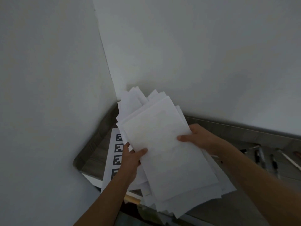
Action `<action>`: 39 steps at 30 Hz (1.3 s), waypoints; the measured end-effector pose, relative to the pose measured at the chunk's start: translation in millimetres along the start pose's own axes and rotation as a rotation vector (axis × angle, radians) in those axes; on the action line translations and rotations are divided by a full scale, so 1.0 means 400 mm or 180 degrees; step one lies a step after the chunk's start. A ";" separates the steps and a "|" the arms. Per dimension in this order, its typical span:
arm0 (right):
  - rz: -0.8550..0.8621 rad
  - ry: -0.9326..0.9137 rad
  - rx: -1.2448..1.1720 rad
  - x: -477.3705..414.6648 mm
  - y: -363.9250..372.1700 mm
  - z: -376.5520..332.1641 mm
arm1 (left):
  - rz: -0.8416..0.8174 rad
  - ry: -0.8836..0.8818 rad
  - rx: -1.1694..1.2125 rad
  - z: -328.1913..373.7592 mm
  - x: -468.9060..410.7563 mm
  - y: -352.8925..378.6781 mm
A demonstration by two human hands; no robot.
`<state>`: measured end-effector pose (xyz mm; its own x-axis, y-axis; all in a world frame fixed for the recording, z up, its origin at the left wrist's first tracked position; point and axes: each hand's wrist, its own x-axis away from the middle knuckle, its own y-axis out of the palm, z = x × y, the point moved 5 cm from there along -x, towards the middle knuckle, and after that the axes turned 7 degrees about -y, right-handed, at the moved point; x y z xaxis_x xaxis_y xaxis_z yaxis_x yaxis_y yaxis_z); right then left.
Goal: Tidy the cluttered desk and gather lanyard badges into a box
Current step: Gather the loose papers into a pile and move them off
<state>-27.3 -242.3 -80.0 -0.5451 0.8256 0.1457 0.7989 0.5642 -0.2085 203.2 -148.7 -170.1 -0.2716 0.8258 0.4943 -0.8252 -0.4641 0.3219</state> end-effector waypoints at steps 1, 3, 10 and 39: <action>0.0047 -0.0008 0.0067 -0.001 -0.011 -0.004 | -0.0182 -0.0118 0.0133 0.004 0.000 0.018; 0.0188 0.0042 0.0229 0.000 -0.031 0.009 | -0.0609 -0.0454 0.0307 -0.009 0.011 0.065; 0.0752 0.0942 -0.0462 0.032 -0.073 0.223 | -0.0185 -0.0909 -0.0278 -0.092 0.034 0.097; -0.0096 0.0109 0.2097 -0.219 0.126 0.201 | 0.1420 -0.0424 0.0395 -0.086 0.023 -0.262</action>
<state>40.4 -285.8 -180.9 -0.5477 0.8150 0.1893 0.4545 0.4797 -0.7506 270.4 -81.5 -227.2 -0.5132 0.4928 0.7027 -0.5750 -0.8052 0.1448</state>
